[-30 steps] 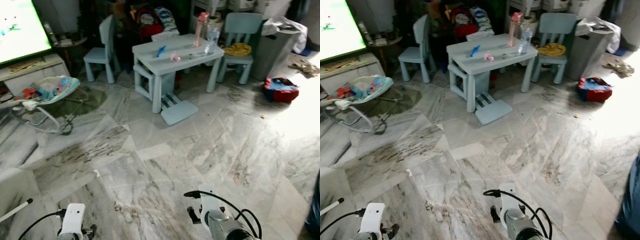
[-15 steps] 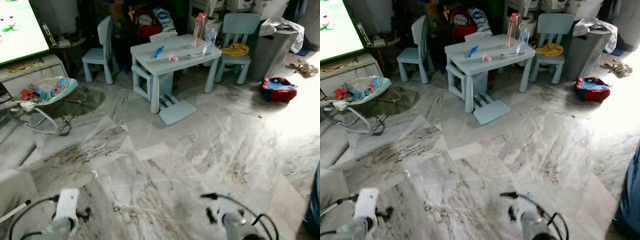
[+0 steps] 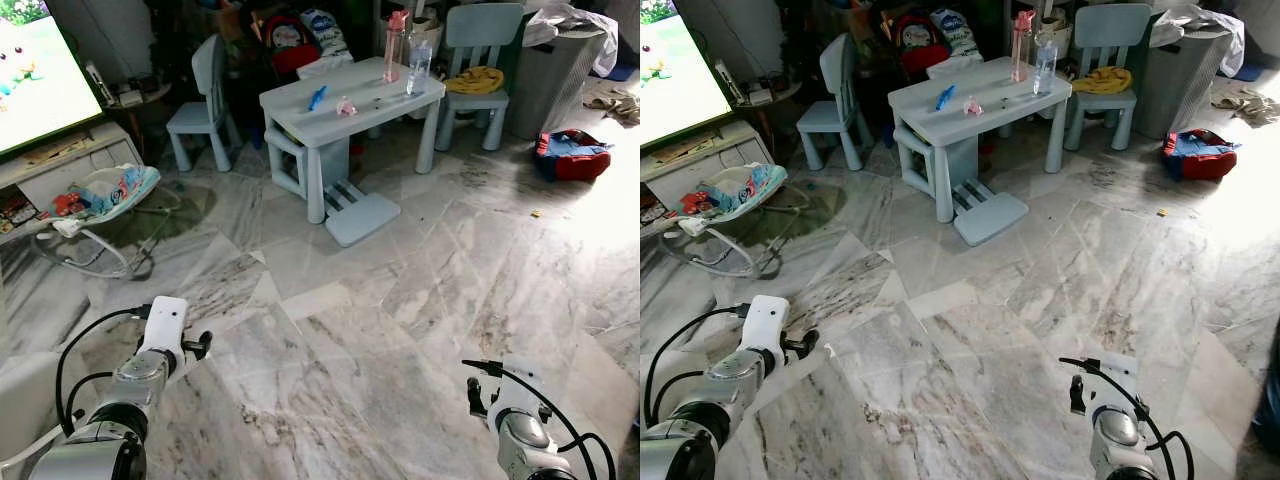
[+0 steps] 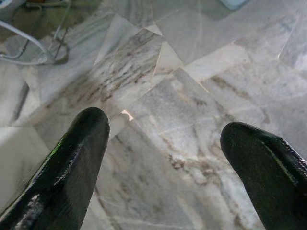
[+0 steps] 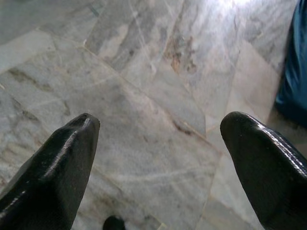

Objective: Hang keys on a hook

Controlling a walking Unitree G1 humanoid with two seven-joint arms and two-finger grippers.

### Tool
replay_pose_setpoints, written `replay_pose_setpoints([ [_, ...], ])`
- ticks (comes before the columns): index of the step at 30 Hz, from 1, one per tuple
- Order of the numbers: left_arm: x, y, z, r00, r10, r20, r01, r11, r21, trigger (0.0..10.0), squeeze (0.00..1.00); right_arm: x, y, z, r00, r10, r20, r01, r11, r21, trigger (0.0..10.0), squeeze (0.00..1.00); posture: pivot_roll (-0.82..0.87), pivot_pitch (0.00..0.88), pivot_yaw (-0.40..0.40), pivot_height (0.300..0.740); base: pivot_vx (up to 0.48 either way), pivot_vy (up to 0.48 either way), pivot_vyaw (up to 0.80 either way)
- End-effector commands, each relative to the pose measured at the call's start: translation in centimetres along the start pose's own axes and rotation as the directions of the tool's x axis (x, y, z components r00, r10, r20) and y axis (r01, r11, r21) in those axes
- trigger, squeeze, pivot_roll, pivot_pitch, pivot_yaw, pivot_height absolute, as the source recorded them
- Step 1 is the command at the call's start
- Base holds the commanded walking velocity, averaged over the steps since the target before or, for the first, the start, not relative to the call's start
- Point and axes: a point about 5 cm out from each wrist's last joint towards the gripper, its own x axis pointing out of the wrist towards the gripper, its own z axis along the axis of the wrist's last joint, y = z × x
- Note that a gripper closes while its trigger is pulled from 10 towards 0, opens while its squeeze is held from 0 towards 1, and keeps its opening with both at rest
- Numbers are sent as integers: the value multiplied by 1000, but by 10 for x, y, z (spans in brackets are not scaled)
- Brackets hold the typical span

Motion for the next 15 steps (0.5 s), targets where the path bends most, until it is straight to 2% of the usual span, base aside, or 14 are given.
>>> replay_pose_setpoints([
  [1, 0, 1, 2, 1000, 6, 20, -5, 1000, -23, 10000, 0, 0, -4, 1, 1000, -2, 18, 2, 1000, -6, 10000, 0, -158, 0, 91, 740, 0, 0, 0],
  [3, 0, -6, -1, 1000, -6, 28, 7, 999, -40, 10000, 0, -1, -16, -1, 999, -22, 26, 22, 1000, -9, 10000, 0, -192, 0, 94, 740, 0, 0, 0],
  [8, 1, -15, -3, 999, -30, 26, 31, 999, -35, 10000, 0, -4, -31, -7, 997, -71, 23, 71, 997, -9, 10000, 0, -226, 0, 114, 740, 0, 0, 0],
  [15, 1, -21, -3, 996, -62, 56, 64, 998, -28, 10000, 0, -5, -35, -10, 996, -90, 7, 90, 996, -5, 10000, 0, -181, 0, 112, 740, 0, 0, 0],
])
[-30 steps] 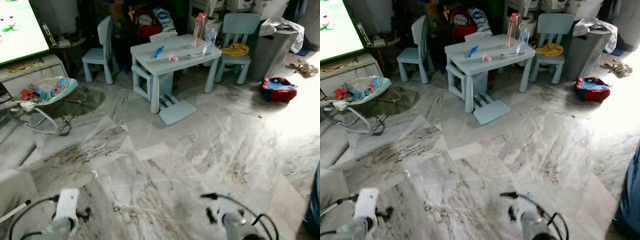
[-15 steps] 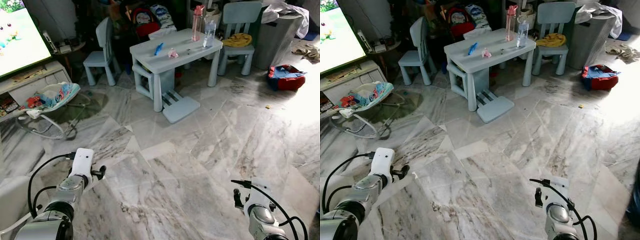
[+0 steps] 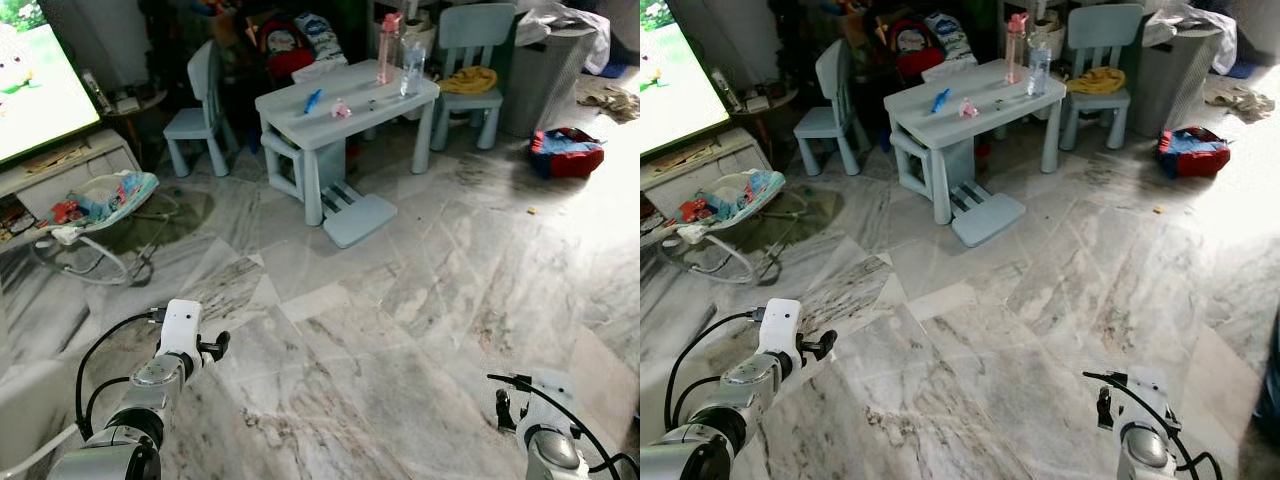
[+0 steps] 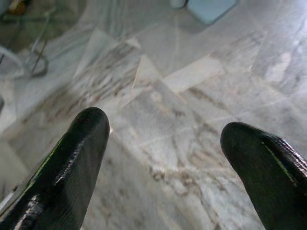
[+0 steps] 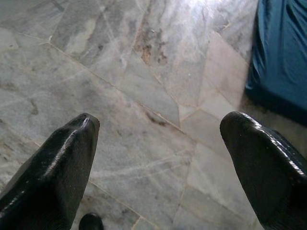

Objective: Hang keys on a hook

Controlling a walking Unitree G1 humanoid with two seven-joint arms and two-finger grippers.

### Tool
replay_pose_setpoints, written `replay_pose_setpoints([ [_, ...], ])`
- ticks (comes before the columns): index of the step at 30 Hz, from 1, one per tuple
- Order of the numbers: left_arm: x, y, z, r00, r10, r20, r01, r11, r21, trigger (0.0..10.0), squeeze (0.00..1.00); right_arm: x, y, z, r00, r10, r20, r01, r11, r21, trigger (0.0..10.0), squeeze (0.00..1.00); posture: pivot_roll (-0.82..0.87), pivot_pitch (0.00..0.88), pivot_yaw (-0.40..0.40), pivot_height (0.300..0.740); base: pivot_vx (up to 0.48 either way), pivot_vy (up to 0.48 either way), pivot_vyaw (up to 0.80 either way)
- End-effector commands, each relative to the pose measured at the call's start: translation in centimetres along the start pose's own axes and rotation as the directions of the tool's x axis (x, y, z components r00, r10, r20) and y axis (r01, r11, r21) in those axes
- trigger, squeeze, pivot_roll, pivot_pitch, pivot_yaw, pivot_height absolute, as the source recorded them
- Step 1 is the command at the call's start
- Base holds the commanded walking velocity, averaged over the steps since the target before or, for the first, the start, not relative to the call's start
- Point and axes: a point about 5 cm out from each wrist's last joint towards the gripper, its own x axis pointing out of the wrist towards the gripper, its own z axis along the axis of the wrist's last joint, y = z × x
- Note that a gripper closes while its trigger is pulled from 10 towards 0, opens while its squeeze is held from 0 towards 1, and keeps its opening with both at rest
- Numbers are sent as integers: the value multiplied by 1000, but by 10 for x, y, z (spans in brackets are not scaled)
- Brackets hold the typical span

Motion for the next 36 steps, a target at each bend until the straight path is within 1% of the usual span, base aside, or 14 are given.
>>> replay_pose_setpoints([
  [1, -3, 5, -2, 1000, 13, 17, -13, 1000, 14, 10000, 0, 2, 4, 7, 1000, 4, 13, -4, 1000, 6, 10000, 0, -172, 0, 110, 740, 0, 0, 0],
  [5, -5, 12, -3, 998, 58, 32, -58, 998, -2, 10000, 0, 4, 10, 13, 999, 22, 26, -21, 999, -27, 10000, 0, -169, 0, 112, 740, 0, 0, 0],
  [8, -9, 30, 3, 973, 215, 80, -216, 976, 6, 10000, 0, 8, 16, 36, 992, 56, 113, -53, 998, -30, 10000, 0, -158, 0, 58, 740, 0, 0, 0],
  [9, -9, 34, 12, 964, 230, 130, -230, 973, -17, 10000, 0, 10, 17, 54, 982, 79, 173, -75, 997, -33, 10000, 0, -148, 0, 32, 740, 0, 0, 0],
  [11, -9, 36, 16, 963, 222, 150, -221, 975, -30, 10000, 0, 11, 19, 60, 977, 90, 194, -83, 996, -42, 10000, 0, -145, 0, 24, 740, 0, 0, 0],
  [14, -12, 38, 31, 949, 183, 256, -180, 983, -32, 10000, 0, 11, 26, 93, 943, 142, 300, -123, 989, -81, 10000, 0, -102, 0, -22, 740, 0, 0, 0],
  [17, -18, 32, 64, 888, 115, 446, -139, 990, 22, 10000, 0, 3, 38, 137, 864, 211, 457, -188, 977, -96, 10000, 0, -74, 0, -18, 740, 0, 0, 0],
  [19, -19, 31, 69, 877, 106, 468, -133, 991, 26, 10000, 0, 1, 41, 142, 854, 216, 473, -196, 976, -93, 10000, 0, -79, 0, -15, 740, 0, 0, 0],
  [22, -27, 24, 97, 815, 71, 574, -120, 992, 47, 10000, 0, -14, 50, 162, 795, 247, 554, -242, 967, -83, 10000, 0, -89, 0, -7, 740, 0, 0, 0],
  [28, -37, 13, 116, 761, 37, 647, -76, 997, 33, 10000, 0, -33, 57, 176, 738, 293, 608, -296, 950, -98, 10000, 0, -94, 0, 18, 740, 0, 0, 0],
  [29, -48, 2, 122, 742, -30, 670, -29, 997, 77, 10000, 0, -48, 62, 182, 705, 337, 624, -346, 932, -112, 10000, 0, -98, 0, 47, 740, 0, 0, 0],
  [30, -55, -6, 123, 737, -92, 670, 8, 992, 127, 10000, 0, -60, 65, 183, 680, 378, 628, -388, 913, -128, 10000, 0, -102, 0, 59, 740, 0, 0, 0],
  [34, -65, -13, 121, 724, -165, 669, 14, 974, 225, 10000, 0, -76, 67, 176, 661, 428, 616, -419, 892, -169, 10000, 0, -98, 0, 78, 740, 0, 0, 0],
  [36, -71, -14, 102, 759, -168, 628, 31, 974, 223, 10000, 0, -88, 67, 170, 650, 450, 613, -426, 883, -197, 10000, 0, -100, 0, 86, 740, 0, 0, 0],
])
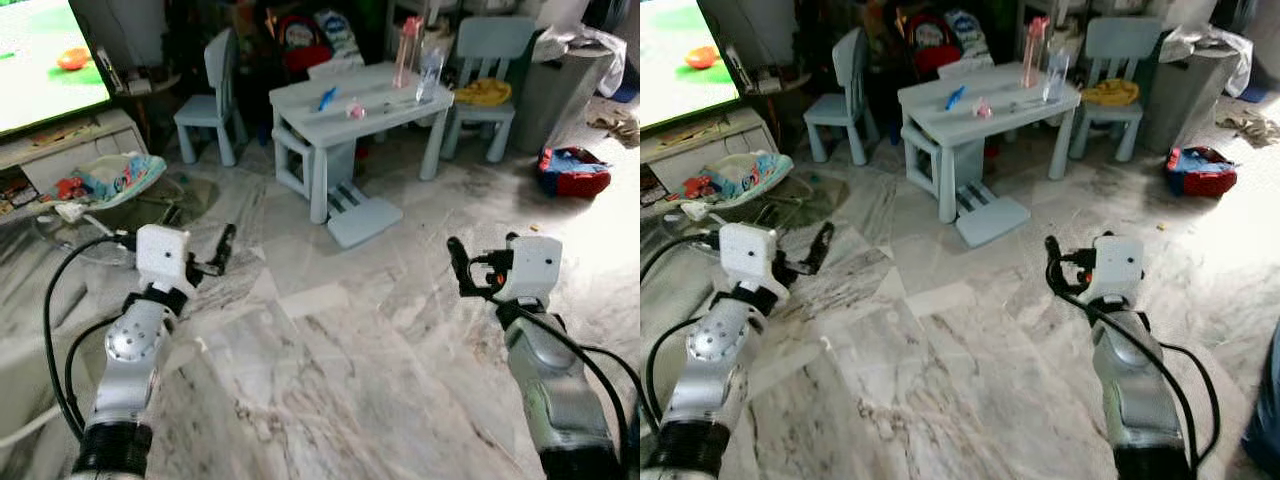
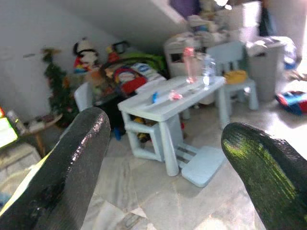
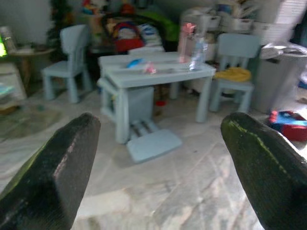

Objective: Hang keys on a hook

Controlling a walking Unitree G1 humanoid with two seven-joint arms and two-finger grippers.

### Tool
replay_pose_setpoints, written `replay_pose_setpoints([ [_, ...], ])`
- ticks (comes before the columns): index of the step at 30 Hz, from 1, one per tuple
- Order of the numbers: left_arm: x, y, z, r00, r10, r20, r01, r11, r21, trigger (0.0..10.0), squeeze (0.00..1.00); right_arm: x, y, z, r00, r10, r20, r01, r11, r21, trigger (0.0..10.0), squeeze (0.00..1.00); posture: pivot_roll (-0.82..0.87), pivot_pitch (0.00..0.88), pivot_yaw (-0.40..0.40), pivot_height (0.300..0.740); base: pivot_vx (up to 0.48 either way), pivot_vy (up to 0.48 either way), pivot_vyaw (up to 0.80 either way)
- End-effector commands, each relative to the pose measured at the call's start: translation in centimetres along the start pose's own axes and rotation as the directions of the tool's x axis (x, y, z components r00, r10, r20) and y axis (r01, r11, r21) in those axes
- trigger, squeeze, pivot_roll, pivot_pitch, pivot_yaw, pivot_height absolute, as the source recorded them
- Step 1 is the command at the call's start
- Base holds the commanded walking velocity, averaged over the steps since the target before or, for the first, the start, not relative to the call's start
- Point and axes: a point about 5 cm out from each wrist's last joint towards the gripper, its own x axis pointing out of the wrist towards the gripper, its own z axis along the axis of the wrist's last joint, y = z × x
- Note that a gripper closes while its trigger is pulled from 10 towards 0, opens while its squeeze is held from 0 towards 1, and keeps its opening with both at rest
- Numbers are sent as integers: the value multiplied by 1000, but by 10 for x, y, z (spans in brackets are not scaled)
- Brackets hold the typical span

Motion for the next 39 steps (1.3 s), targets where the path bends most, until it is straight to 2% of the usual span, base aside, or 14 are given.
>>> replay_pose_setpoints([
  [1, -10, 0, -6, 999, -13, -46, 13, 1000, 8, 10000, 0, -4, 6, 7, 999, 31, 12, -31, 999, -9, 10000, 0, -100, 0, 86, 740, 0, 0, 0],
  [2, -10, 0, -6, 999, -13, -46, 13, 1000, 8, 10000, 0, -4, 6, 7, 999, 31, 12, -31, 999, -9, 10000, 0, -100, 0, 86, 740, 0, 0, 0],
  [4, -30, -5, -7, 997, 28, -77, -29, 1000, -9, 10000, 0, -16, 5, 7, 1000, -16, -11, 16, 1000, 14, 10000, 0, -96, 0, 82, 740, 0, 0, 0],
  [8, -52, -9, -6, 992, 59, -109, -62, 998, -27, 10000, 0, -28, -2, 10, 992, -119, -32, 120, 992, 43, 10000, 0, -77, 0, 59, 740, 0, 0, 0],
  [10, -61, -4, -8, 986, 119, -120, -119, 993, 11, 10000, 0, -32, -4, 10, 984, -171, -51, 174, 983, 55, 10000, 0, -71, 0, 47, 740, 0, 0, 0],
  [12, -64, 0, -10, 983, 117, -139, -115, 993, 20, 10000, 0, -29, 0, 11, 983, -177, -53, 182, 978, 99, 10000, 0, -60, 0, 32, 740, 0, 0, 0],
  [14, -65, 3, -10, 981, 120, -149, -117, 993, 27, 10000, 0, -27, 4, 14, 988, -148, -47, 153, 982, 109, 10000, 0, -51, 0, 23, 740, 0, 0, 0],
  [15, -61, 9, -12, 977, 140, -162, -138, 990, 22, 10000, 0, -21, 10, 17, 991, -127, -46, 130, 989, 73, 10000, 0, -47, 0, 18, 740, 0, 0, 0],
  [18, -57, 13, -6, 979, 137, -149, -133, 990, 38, 10000, 0, -15, 17, 22, 996, -72, -56, 77, 991, 110, 10000, 0, -38, 0, 11, 740, 0, 0, 0],
  [20, -57, 13, -3, 980, 123, -159, -122, 992, 16, 10000, 0, -13, 19, 29, 998, -50, -27, 51, 997, 54, 10000, 0, -38, 0, 14, 740, 0, 0, 0],
  [26, -57, 8, -2, 979, 106, -176, -113, 993, -27, 10000, 0, -15, 20, 33, 997, -68, -24, 69, 995, 68, 10000, 0, -50, 0, 32, 740, 0, 0, 400],
  [30, -49, -4, -3, 978, 74, -193, -83, 996, -36, 10000, 0, -18, 24, 30, 997, -66, -45, 69, 995, 65, 10000, 0, -63, 0, 40, 740, 0, 0, 800],
  [33, -47, -1, -4, 962, 120, -244, -125, 992, -3, 10000, 0, -18, 27, 33, 998, -52, -37, 53, 997, 54, 10000, 0, -65, 0, 43, 740, 0, 0, 800],
  [39, -38, -1, 2, 973, 64, -224, -67, 998, -4, 10000, 0, -15, 22, 32, 996, -80, -47, 84, 993, 78, 10000, 0, -57, 0, 47, 740, 0, 0, 800],
])
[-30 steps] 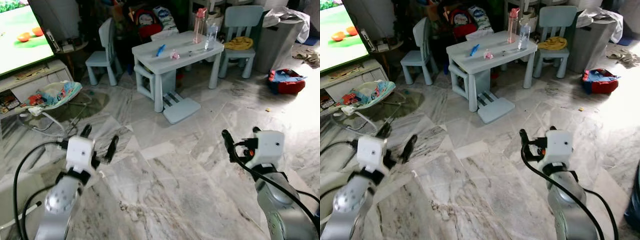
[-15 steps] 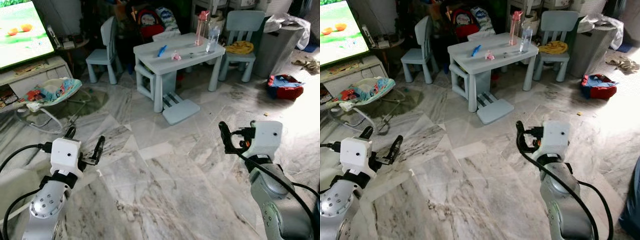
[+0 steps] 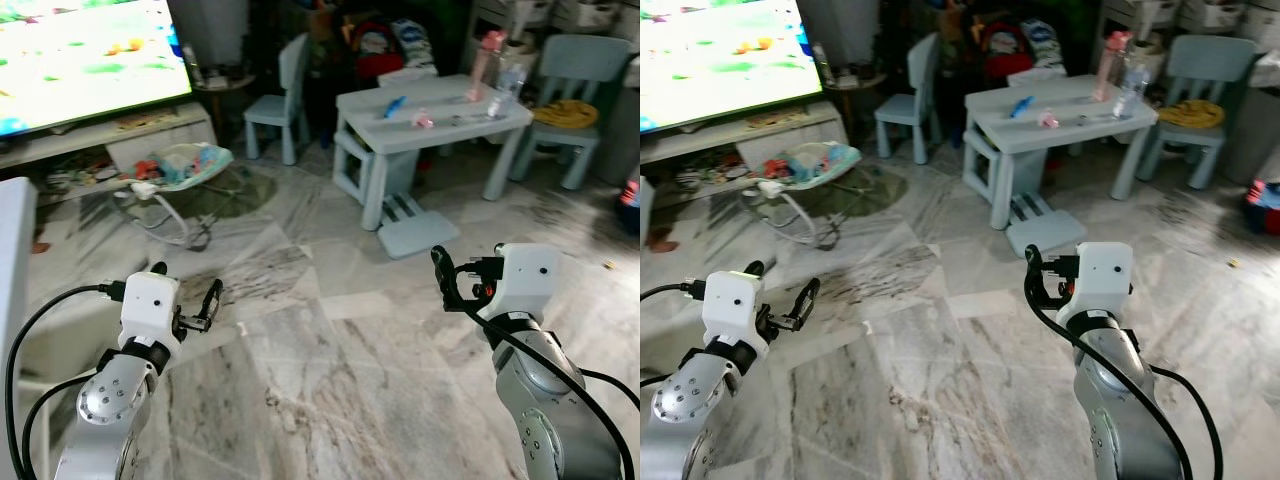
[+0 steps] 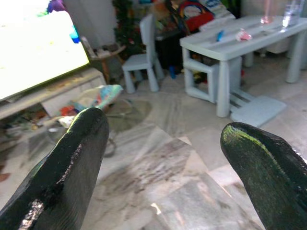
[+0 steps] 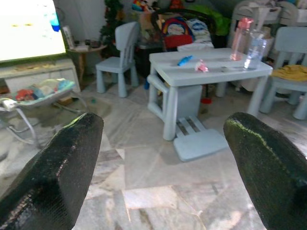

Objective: Hang keys on a hook

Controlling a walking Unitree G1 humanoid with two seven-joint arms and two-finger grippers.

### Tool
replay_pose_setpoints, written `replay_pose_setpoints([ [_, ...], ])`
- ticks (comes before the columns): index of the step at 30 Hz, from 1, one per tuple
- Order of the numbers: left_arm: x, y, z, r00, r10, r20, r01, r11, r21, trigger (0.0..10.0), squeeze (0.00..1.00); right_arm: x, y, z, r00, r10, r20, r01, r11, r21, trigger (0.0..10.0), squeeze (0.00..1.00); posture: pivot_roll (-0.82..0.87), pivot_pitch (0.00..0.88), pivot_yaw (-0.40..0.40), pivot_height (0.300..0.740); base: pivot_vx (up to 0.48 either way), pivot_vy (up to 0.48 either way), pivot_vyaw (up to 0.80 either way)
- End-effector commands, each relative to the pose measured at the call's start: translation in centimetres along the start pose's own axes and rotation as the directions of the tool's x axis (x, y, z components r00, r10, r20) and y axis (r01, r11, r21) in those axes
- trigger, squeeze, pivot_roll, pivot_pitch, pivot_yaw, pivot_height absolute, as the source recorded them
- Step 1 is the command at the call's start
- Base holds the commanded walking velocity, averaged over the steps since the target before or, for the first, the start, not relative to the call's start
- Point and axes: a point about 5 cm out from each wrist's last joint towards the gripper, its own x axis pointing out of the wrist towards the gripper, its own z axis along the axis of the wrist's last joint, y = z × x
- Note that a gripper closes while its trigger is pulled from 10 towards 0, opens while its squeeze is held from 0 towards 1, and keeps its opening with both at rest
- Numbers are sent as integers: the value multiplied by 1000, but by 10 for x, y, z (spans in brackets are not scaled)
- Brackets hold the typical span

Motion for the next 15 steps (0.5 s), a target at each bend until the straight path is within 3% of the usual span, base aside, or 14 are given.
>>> replay_pose_setpoints([
  [1, 1, 4, 3, 1000, 1, -4, -1, 1000, -2, 10000, 0, 3, -1, 3, 1000, -12, 0, 12, 1000, 13, 10000, 0, -49, 0, 46, 740, 0, 0, 800],
  [15, 3, 5, 3, 998, 66, -17, -66, 998, -22, 10000, 0, 10, -2, 5, 1000, -24, 3, 24, 999, 36, 10000, 0, -43, 0, 51, 740, 0, 0, 800],
])
